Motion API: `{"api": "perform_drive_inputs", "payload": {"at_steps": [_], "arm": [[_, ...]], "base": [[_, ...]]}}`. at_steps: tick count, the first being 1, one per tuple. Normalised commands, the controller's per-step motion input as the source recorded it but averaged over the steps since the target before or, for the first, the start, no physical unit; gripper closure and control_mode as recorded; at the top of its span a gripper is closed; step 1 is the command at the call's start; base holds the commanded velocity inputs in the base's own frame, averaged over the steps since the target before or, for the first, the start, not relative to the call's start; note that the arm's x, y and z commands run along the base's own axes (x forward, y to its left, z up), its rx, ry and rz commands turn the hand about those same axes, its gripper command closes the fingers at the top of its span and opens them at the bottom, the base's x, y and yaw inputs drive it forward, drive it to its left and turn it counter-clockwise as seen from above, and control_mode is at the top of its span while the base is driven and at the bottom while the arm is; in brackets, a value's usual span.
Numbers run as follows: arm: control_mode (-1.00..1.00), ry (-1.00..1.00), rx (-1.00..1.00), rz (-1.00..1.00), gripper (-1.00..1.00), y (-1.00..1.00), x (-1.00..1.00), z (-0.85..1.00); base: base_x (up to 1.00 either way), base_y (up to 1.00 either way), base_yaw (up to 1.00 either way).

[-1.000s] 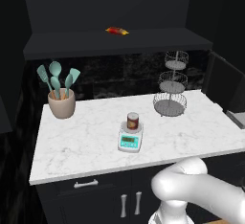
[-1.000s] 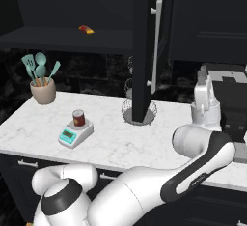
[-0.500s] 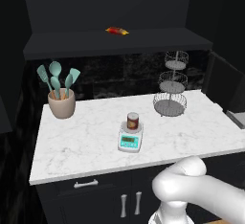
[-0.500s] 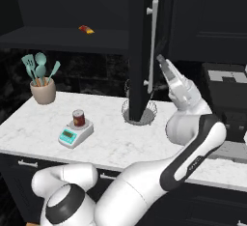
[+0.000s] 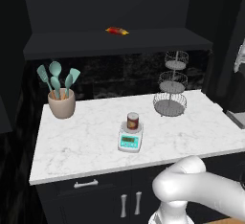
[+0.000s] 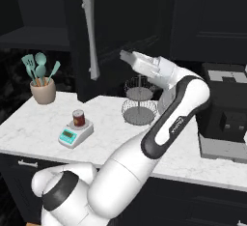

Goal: Pick the canned food and place it on the digital scale for weighing, and close the cabinet.

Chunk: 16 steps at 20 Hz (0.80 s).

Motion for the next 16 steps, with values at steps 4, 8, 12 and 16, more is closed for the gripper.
{"api": "perform_drive_inputs", "payload": {"at_steps": [4, 8, 12, 16], "arm": [[-1.0, 0.0, -0.27, -0.4, -1.0, 1.0, 0.77, -0.18], [-1.0, 0.0, -0.2, -0.5, -1.0, 1.0, 1.0, -0.2], [-1.0, -0.03, -0.18, -0.58, -1.0, 0.99, 1.0, -0.2], [-1.0, -0.03, -0.14, -0.55, -1.0, 1.0, 1.0, -0.26]], "base": [[0.0, 0.0, 0.0], [0.0, 0.0, 0.0], [0.0, 0.0, 0.0], [0.0, 0.0, 0.0]]}}
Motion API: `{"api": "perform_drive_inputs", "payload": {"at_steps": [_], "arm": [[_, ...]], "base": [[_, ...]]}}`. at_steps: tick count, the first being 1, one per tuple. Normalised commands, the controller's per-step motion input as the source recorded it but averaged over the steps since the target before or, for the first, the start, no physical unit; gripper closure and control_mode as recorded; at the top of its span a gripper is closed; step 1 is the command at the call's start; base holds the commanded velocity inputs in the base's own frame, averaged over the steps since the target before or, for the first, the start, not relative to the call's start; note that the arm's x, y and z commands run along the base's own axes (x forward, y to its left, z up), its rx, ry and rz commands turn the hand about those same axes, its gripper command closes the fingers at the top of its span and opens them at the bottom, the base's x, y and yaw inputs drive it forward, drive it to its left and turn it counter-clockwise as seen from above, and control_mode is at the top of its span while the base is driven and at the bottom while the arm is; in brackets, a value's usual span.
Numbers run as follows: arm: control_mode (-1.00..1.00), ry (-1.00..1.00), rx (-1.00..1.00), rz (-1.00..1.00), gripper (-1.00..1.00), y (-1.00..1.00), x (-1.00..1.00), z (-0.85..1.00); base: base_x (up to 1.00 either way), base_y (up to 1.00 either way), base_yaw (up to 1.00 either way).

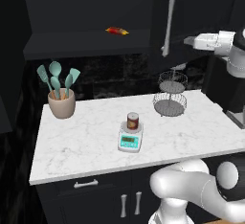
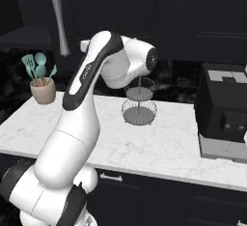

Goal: Pick the canned food and place it on the digital scale for weighing, and close the cabinet.

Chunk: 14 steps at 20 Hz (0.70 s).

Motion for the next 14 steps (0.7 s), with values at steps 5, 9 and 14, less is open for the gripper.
{"api": "perform_drive_inputs", "payload": {"at_steps": [5, 9, 14], "arm": [[-1.0, -0.01, -0.1, -0.54, -1.0, 0.89, 1.0, -0.32], [-1.0, 0.0, -0.03, -0.35, -1.0, 0.19, 0.95, -0.12], [-1.0, 0.0, 0.0, -0.15, -1.0, 0.0, 0.9, -0.15]], "base": [[0.0, 0.0, 0.0], [0.0, 0.0, 0.0], [0.0, 0.0, 0.0]]}}
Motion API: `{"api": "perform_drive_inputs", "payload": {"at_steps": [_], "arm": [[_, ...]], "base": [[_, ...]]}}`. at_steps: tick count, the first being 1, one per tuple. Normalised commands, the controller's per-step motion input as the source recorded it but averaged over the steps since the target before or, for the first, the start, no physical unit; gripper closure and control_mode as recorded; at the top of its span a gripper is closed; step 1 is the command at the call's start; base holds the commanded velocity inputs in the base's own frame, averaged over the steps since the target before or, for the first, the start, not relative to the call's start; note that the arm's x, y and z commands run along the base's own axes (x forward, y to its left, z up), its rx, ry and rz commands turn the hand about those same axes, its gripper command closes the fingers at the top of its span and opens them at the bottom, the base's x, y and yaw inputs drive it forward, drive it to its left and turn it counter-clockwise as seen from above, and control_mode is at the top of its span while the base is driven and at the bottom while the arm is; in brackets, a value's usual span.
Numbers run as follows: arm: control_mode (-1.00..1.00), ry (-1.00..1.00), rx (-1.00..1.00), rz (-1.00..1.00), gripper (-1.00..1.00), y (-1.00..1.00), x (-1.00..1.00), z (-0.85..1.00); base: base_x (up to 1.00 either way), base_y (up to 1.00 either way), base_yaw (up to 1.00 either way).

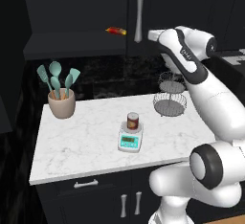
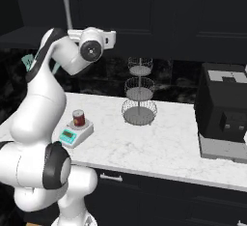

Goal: Pick the canned food and place it on the digital scale for weighing, and close the cabinet.

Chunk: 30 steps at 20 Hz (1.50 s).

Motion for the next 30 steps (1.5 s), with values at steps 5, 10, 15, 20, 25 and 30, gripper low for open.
{"api": "perform_drive_inputs", "payload": {"at_steps": [5, 10, 15, 20, 25, 30], "arm": [[-1.0, -0.03, 0.0, -0.09, -1.0, -0.02, 1.0, -0.35], [-1.0, -0.05, 0.0, -0.07, -1.0, 0.0, 0.79, -0.33], [-1.0, -0.09, 0.0, -0.03, -1.0, 0.0, -0.43, 0.06], [-1.0, -0.01, 0.0, -0.04, -1.0, 0.0, -0.61, 0.39], [-1.0, 0.0, 0.0, -0.04, -1.0, 0.0, -0.75, 0.65], [-1.0, 0.1, -0.02, -0.01, -1.0, -0.05, -0.94, 0.91]], "base": [[0.0, 0.0, 0.0], [0.0, 0.0, 0.0], [0.0, 0.0, 0.0], [0.0, 0.0, 0.0], [0.0, 0.0, 0.0], [0.0, 0.0, 0.0]]}}
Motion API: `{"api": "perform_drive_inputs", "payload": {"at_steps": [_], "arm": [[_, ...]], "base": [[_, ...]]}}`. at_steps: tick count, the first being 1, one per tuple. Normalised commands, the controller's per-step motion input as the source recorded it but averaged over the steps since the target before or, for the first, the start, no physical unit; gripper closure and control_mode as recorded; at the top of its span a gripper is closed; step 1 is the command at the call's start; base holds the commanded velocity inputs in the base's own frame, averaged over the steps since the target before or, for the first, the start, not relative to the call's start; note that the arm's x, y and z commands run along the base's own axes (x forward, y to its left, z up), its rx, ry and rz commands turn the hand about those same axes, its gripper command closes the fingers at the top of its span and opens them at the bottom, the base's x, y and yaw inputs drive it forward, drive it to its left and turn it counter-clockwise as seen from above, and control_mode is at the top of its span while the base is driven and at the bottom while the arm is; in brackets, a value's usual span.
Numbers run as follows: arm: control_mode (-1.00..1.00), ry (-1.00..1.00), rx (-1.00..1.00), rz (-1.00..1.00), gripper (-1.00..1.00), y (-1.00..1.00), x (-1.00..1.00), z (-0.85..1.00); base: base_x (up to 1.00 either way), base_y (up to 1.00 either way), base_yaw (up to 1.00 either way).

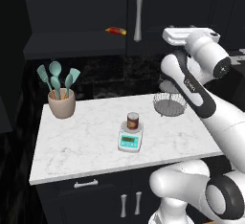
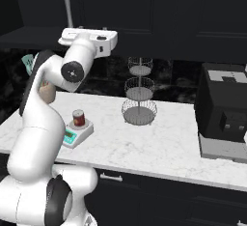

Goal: Pick the canned food and place it on the digital scale for weighing, and close the cabinet.

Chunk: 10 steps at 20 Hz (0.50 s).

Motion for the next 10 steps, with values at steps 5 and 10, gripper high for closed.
{"api": "perform_drive_inputs", "payload": {"at_steps": [5, 10], "arm": [[-1.0, 0.35, 0.01, 0.0, -1.0, -0.03, -0.99, 0.78], [-1.0, 0.19, 0.05, -0.01, -1.0, -0.01, -1.0, 0.1]], "base": [[0.0, 0.0, 0.0], [0.0, 0.0, 0.0]]}}
